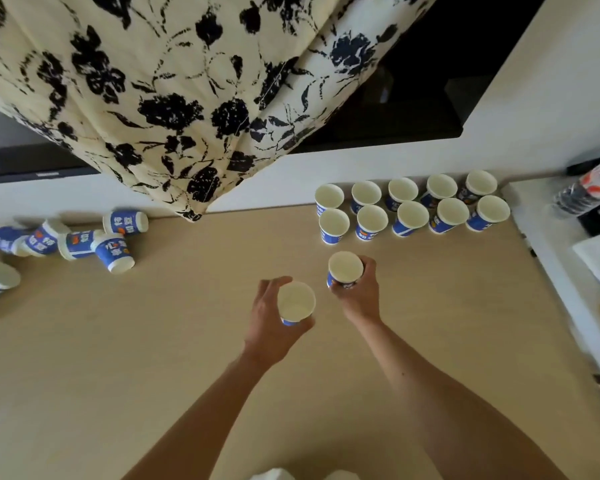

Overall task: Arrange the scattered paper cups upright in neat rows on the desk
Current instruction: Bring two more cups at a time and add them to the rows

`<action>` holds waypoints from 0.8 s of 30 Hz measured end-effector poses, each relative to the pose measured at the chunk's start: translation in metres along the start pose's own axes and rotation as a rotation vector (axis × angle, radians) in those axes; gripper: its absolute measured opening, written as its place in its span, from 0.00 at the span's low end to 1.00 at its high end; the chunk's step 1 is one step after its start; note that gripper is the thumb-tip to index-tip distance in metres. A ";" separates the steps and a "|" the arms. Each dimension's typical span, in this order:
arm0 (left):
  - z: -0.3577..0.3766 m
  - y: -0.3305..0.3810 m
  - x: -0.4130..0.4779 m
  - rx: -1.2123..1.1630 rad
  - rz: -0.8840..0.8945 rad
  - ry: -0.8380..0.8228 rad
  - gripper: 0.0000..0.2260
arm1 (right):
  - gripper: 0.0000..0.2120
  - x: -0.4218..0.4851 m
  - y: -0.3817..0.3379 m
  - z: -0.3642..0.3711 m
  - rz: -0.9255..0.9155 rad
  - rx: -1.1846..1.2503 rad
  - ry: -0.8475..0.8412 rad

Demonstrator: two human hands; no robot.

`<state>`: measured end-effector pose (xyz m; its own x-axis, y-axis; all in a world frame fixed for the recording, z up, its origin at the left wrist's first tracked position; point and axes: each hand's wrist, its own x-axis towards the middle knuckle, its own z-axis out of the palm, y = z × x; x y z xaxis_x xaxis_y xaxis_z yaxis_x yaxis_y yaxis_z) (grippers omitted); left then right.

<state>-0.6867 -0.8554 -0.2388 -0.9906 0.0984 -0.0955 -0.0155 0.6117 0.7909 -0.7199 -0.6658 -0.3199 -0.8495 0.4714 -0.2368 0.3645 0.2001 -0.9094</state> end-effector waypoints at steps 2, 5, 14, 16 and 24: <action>0.009 0.001 0.001 0.012 -0.008 0.003 0.33 | 0.29 0.014 0.007 0.000 -0.006 -0.038 -0.018; 0.012 0.003 -0.001 0.024 -0.010 -0.003 0.34 | 0.28 0.025 0.010 0.002 -0.022 -0.076 -0.011; 0.009 -0.003 -0.010 0.088 -0.045 -0.010 0.33 | 0.27 0.046 0.014 0.016 -0.069 -0.074 -0.019; 0.008 -0.001 -0.010 0.097 -0.039 -0.005 0.33 | 0.27 0.048 0.016 0.016 -0.079 -0.073 -0.020; 0.009 0.006 -0.010 0.091 -0.032 -0.012 0.33 | 0.28 0.053 0.018 0.017 -0.122 -0.073 -0.029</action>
<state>-0.6756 -0.8451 -0.2383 -0.9880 0.0873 -0.1274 -0.0337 0.6832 0.7294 -0.7649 -0.6514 -0.3542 -0.8994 0.4153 -0.1363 0.2834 0.3167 -0.9052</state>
